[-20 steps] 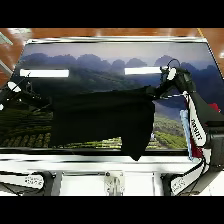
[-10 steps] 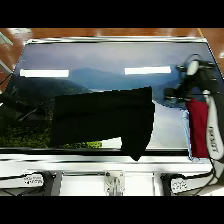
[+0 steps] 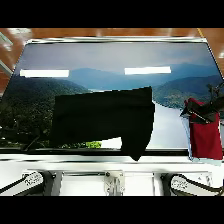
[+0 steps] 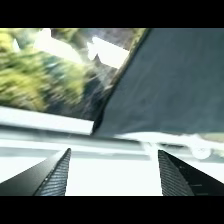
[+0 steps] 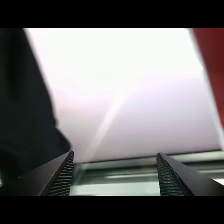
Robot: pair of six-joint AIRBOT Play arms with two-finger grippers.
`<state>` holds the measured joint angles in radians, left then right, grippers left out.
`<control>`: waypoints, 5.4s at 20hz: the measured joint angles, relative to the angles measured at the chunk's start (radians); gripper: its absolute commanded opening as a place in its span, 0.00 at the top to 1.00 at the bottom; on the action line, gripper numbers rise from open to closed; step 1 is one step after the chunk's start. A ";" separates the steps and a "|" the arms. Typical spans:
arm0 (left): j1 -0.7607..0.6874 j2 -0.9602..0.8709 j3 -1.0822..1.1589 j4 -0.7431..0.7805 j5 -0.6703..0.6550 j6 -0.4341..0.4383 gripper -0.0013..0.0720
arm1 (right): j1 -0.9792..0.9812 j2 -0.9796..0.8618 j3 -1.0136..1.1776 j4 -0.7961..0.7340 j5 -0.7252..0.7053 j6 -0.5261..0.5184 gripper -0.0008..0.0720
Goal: Fold the shirts.
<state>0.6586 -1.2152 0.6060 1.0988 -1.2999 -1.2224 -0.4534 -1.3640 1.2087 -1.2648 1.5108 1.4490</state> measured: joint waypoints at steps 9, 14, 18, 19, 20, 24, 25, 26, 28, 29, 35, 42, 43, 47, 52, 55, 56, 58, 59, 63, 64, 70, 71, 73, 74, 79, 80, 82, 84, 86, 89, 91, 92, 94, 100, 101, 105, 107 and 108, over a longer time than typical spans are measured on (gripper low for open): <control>-0.157 -0.067 -0.056 -0.096 0.192 -0.017 0.92 | 0.053 0.014 -0.048 0.043 -0.106 -0.012 0.12; -0.184 -0.045 -0.037 -0.096 0.229 -0.029 0.92 | 0.155 0.014 -0.226 0.058 -0.132 -0.031 0.12; -0.190 0.032 -0.014 -0.105 0.217 -0.023 0.92 | 0.307 0.014 -0.377 0.122 -0.211 -0.047 0.14; -0.190 0.049 -0.011 -0.105 0.214 -0.023 0.92 | 0.334 0.014 -0.407 0.127 -0.235 -0.047 0.19; -0.191 0.064 -0.009 -0.106 0.213 -0.022 0.92 | 0.357 0.014 -0.436 0.139 -0.262 -0.042 0.22; -0.191 0.094 -0.005 -0.116 0.209 -0.019 0.92 | 0.427 0.014 -0.507 0.184 -0.380 -0.017 0.54; -0.191 0.098 -0.005 -0.121 0.209 -0.014 0.92 | 0.443 0.014 -0.515 0.191 -0.412 -0.004 0.74; -0.191 0.100 -0.004 -0.125 0.209 -0.008 0.92 | 0.457 0.014 -0.520 0.196 -0.434 0.007 0.90; -0.192 0.104 -0.002 -0.130 0.210 0.005 0.93 | 0.478 0.018 -0.523 0.208 -0.455 0.015 0.90; -0.192 0.105 0.004 -0.132 0.213 0.023 0.93 | 0.480 0.025 -0.514 0.211 -0.455 0.010 0.90; -0.205 0.090 0.170 -0.161 0.251 0.106 0.93 | 0.466 0.068 -0.285 0.233 -0.570 -0.027 0.90; -0.332 -0.163 0.462 -0.192 0.381 0.019 0.92 | 0.463 -0.209 0.098 0.257 -0.713 0.014 0.90; -0.349 -0.213 0.502 -0.192 0.386 -0.001 0.92 | 0.463 -0.251 0.137 0.263 -0.724 0.019 0.90; -0.390 -0.393 0.612 -0.194 0.386 -0.084 0.16 | 0.463 -0.389 0.227 0.277 -0.751 0.032 0.10; -0.366 -0.458 0.668 -0.181 0.288 -0.118 0.17 | 0.410 -0.418 0.255 0.188 -0.682 0.001 0.02; -0.354 -0.432 0.682 -0.178 0.222 -0.116 0.17 | 0.354 -0.443 0.259 0.167 -0.565 0.022 0.02; -0.355 -0.420 0.684 -0.178 0.208 -0.113 0.17 | 0.346 -0.454 0.260 0.184 -0.542 0.020 0.02; -0.369 -0.393 0.688 -0.183 0.198 -0.096 0.17 | 0.339 -0.483 0.261 0.225 -0.518 0.012 0.02; -0.382 -0.380 0.689 -0.190 0.190 -0.083 0.17 | 0.343 -0.499 0.261 0.252 -0.513 0.007 0.03; -0.445 -0.346 0.693 -0.206 0.177 -0.056 0.17 | 0.369 -0.544 0.263 0.369 -0.507 0.002 0.62; -0.463 -0.342 0.694 -0.211 0.178 -0.053 0.17 | 0.372 -0.553 0.261 0.381 -0.497 0.004 0.88; -0.616 -0.344 0.694 -0.296 0.293 -0.044 0.92 | 0.365 -0.460 0.261 0.483 -0.445 -0.030 0.90; -0.652 -0.353 0.694 -0.325 0.321 -0.043 0.92 | 0.361 -0.425 0.261 0.488 -0.426 -0.031 0.90; -0.743 -0.379 0.694 -0.392 0.398 -0.042 0.92 | 0.357 -0.344 0.261 0.491 -0.375 -0.027 0.90; -0.795 -0.397 0.694 -0.418 0.435 -0.042 0.92 | 0.357 -0.301 0.261 0.479 -0.338 -0.016 0.90; -1.031 -0.496 0.694 -0.544 0.555 -0.042 0.92 | 0.355 -0.100 0.261 0.427 -0.178 0.046 0.90; -1.066 -0.516 0.694 -0.583 0.569 -0.041 0.92 | 0.356 -0.064 0.261 0.423 -0.156 0.061 0.90; -1.136 -0.553 0.694 -0.666 0.588 -0.022 0.92 | 0.357 0.002 0.261 0.409 -0.128 0.087 0.90; -1.199 -0.587 0.694 -0.761 0.594 0.000 0.92 | 0.364 0.046 0.261 0.399 -0.112 0.112 0.90; -1.240 -0.615 0.694 -0.881 0.596 0.055 0.92 | 0.383 0.071 0.261 0.391 -0.107 0.129 0.90; -1.232 -0.637 0.694 -1.033 0.602 0.144 0.93 | 0.433 0.087 0.261 0.367 -0.130 0.151 0.90; -1.167 -0.624 0.690 -1.078 0.597 0.177 0.93 | 0.476 0.089 0.261 0.344 -0.158 0.169 0.90; -1.126 -0.604 0.689 -1.080 0.591 0.186 0.93 | 0.503 0.086 0.261 0.330 -0.175 0.178 0.90; -1.017 -0.539 0.686 -1.041 0.586 0.189 0.93 | 0.565 0.063 0.261 0.313 -0.226 0.191 0.90; -0.635 -0.214 0.682 -0.893 0.559 0.154 0.93 | 0.830 -0.156 0.261 0.373 -0.540 0.206 0.80; -0.579 -0.154 0.682 -0.883 0.534 0.152 0.93 | 0.874 -0.208 0.261 0.421 -0.599 0.202 0.30; -0.425 0.034 0.682 -0.819 0.407 0.144 0.93 | 0.988 -0.385 0.261 0.665 -0.770 0.113 0.04; -0.389 0.094 0.682 -0.752 0.344 0.123 0.93 | 0.982 -0.418 0.261 0.707 -0.747 0.077 0.04; -0.377 0.115 0.682 -0.713 0.318 0.111 0.93 | 0.962 -0.422 0.261 0.697 -0.702 0.069 0.04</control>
<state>0.2813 -1.1004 1.2881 0.3862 -0.9817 -1.1118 0.5087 -1.7855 1.4696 -0.5674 0.8089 1.5185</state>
